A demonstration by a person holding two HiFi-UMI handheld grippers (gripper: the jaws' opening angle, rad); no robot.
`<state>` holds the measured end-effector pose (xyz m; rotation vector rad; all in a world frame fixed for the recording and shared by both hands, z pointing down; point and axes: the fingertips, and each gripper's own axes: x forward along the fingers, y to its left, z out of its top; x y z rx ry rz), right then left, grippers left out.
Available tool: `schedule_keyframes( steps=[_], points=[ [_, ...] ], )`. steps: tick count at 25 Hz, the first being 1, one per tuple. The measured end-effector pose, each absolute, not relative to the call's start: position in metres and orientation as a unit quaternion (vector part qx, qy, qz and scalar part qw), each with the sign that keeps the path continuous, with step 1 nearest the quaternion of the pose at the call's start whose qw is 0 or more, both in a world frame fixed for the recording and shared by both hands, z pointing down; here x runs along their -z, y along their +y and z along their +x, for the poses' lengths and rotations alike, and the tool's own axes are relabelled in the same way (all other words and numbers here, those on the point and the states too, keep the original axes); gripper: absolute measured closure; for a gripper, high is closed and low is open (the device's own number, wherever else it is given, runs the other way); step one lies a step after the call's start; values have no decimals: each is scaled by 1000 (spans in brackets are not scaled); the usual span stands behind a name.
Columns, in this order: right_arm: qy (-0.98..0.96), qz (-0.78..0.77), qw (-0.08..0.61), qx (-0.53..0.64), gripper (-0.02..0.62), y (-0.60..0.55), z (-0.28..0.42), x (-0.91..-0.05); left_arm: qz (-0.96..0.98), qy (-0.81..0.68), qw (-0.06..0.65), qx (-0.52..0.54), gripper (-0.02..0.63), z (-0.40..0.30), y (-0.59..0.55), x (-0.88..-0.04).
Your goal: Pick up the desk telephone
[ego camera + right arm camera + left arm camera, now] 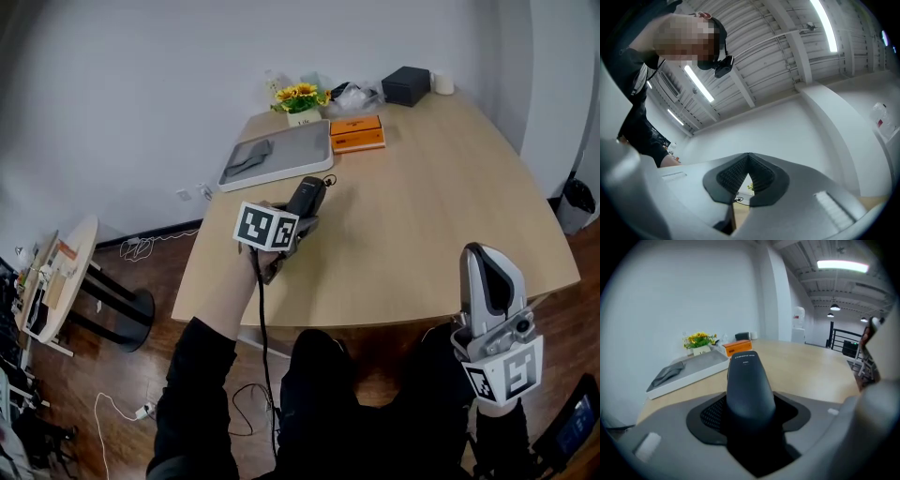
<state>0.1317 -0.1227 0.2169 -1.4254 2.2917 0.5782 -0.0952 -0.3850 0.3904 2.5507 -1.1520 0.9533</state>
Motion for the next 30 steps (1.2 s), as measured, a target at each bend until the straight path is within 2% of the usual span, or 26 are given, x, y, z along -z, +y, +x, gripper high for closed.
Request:
schedule_keyframes(
  steps=[5, 14, 30],
  points=[
    [815, -509, 185, -206, 595, -124, 134, -220, 882, -412, 16, -228, 337, -107, -354, -322],
    [807, -521, 182, -208, 595, -126, 141, -222, 876, -445, -124, -136, 337, -115, -264, -233],
    [807, -522, 181, -208, 595, -127, 140, -221, 861, -463, -150, -150, 337, -117, -242, -233]
  ],
)
